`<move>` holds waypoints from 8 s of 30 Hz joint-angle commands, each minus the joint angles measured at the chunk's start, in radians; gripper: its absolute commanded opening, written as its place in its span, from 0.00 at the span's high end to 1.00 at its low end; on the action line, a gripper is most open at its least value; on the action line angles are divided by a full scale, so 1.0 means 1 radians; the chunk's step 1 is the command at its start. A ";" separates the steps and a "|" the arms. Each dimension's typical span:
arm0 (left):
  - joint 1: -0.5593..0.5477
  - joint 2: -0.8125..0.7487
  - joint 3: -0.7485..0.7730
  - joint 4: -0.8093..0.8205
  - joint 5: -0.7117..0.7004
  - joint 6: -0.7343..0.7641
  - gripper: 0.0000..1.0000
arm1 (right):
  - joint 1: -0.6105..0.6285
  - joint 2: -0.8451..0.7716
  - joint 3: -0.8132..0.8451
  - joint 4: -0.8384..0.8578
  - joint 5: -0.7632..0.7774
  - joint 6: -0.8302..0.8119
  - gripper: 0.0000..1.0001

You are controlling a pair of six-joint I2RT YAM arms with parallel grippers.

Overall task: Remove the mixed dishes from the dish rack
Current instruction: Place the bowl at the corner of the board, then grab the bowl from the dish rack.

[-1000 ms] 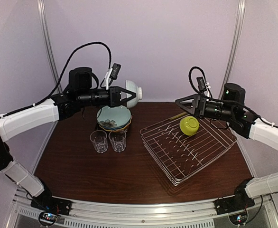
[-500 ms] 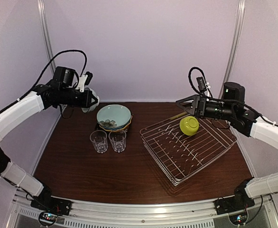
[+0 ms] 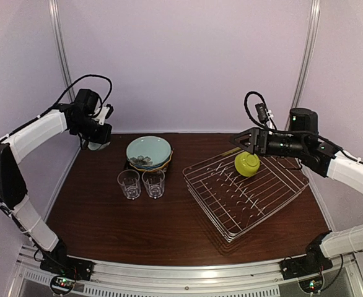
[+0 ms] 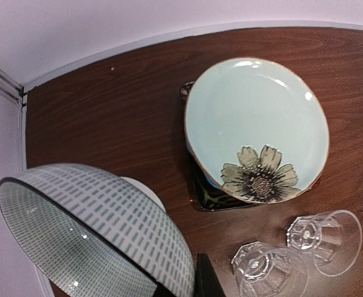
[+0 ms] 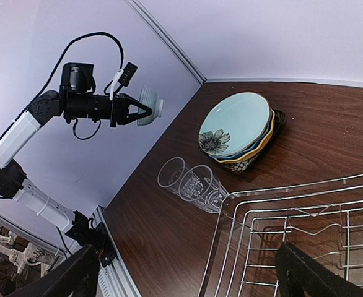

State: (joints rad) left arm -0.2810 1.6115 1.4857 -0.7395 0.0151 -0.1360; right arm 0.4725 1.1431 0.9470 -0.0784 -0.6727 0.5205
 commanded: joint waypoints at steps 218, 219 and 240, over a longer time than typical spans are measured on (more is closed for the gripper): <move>-0.084 -0.102 0.028 0.322 -0.065 -0.165 0.03 | 0.041 0.849 0.354 -0.257 1.367 -0.454 0.26; -0.084 -0.102 0.028 0.323 -0.066 -0.166 0.02 | 0.041 0.843 0.353 -0.258 1.364 -0.454 0.28; -0.084 -0.135 -0.005 0.365 -0.049 -0.166 0.03 | 0.064 0.662 0.320 -0.283 1.290 -0.441 0.45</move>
State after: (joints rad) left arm -0.3649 1.5162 1.4982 -0.4393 -0.0475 -0.2977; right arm 0.5289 1.8782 1.2808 -0.3569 0.6308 0.0597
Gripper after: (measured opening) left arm 0.974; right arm 0.632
